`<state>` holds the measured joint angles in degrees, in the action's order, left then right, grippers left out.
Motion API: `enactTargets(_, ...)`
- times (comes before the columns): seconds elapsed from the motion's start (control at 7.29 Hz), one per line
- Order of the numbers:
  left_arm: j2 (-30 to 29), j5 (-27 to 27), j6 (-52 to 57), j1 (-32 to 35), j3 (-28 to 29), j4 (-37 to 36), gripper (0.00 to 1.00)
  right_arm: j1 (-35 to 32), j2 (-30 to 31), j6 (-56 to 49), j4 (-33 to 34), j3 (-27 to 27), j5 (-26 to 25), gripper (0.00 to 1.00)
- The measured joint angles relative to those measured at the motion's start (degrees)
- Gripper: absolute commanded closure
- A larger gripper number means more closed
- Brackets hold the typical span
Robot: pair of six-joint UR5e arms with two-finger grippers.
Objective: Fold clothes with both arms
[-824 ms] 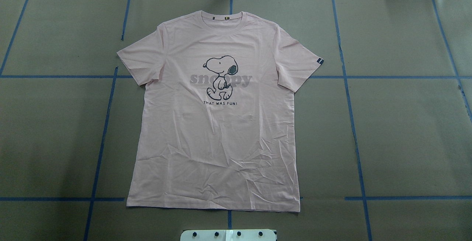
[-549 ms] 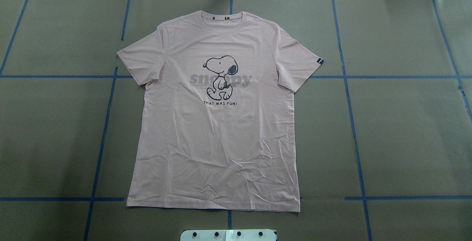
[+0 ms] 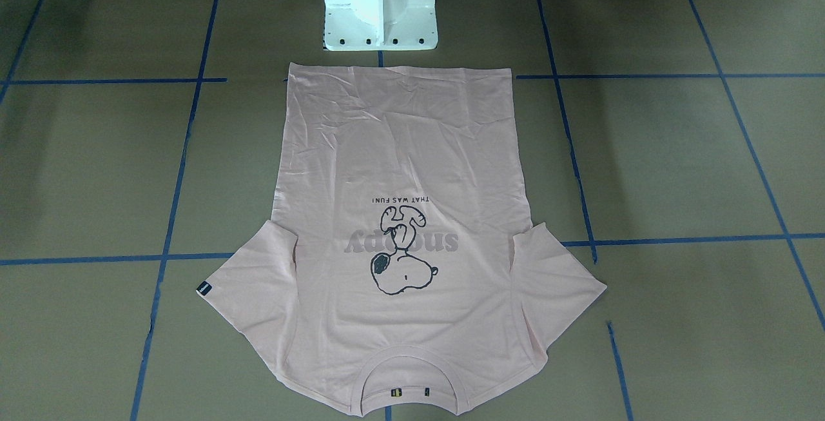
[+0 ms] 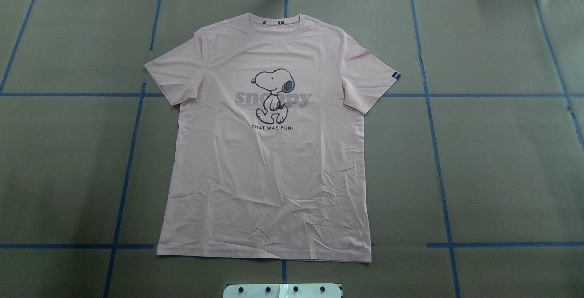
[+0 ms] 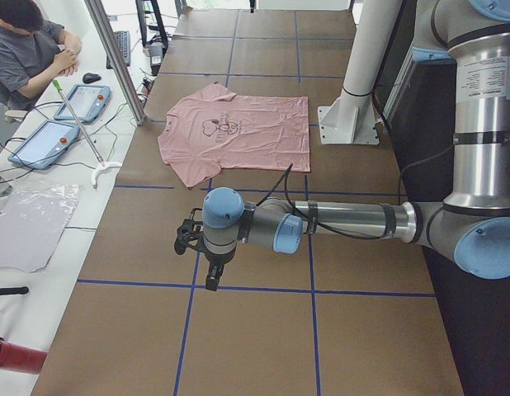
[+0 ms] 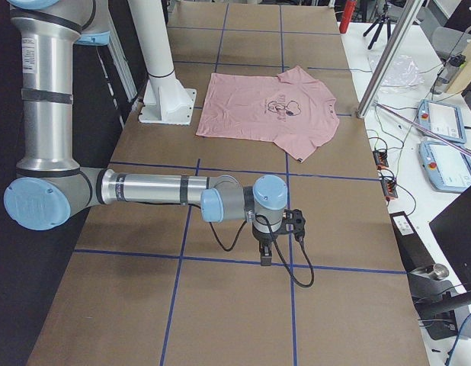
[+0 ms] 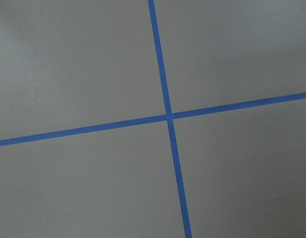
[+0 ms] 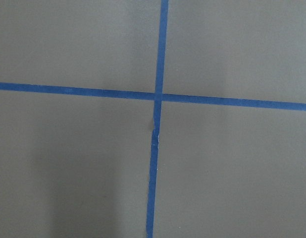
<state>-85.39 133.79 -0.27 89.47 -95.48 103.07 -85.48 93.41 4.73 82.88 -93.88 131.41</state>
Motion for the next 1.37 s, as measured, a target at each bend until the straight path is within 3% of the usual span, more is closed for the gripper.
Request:
enactTargets(0.41, -0.24, -0.01, -0.26, -0.39, 0.70, 9.37, 0.00, 2.83, -5.37, 0.54, -0.01, -1.02, -0.08, 0.00)
enactTargets(0.82, -9.44, -0.69, -2.39, -1.26, 3.93, 22.86, 0.00, 3.44, -11.26, 1.30, -2.40, -2.14, -0.46, 0.00)
enactTargets(1.37, -17.41, -0.40, -5.54, -3.13, 9.00, 30.31, 0.00, 3.27, -14.51, 4.60, -7.49, -0.54, -0.38, 0.00)
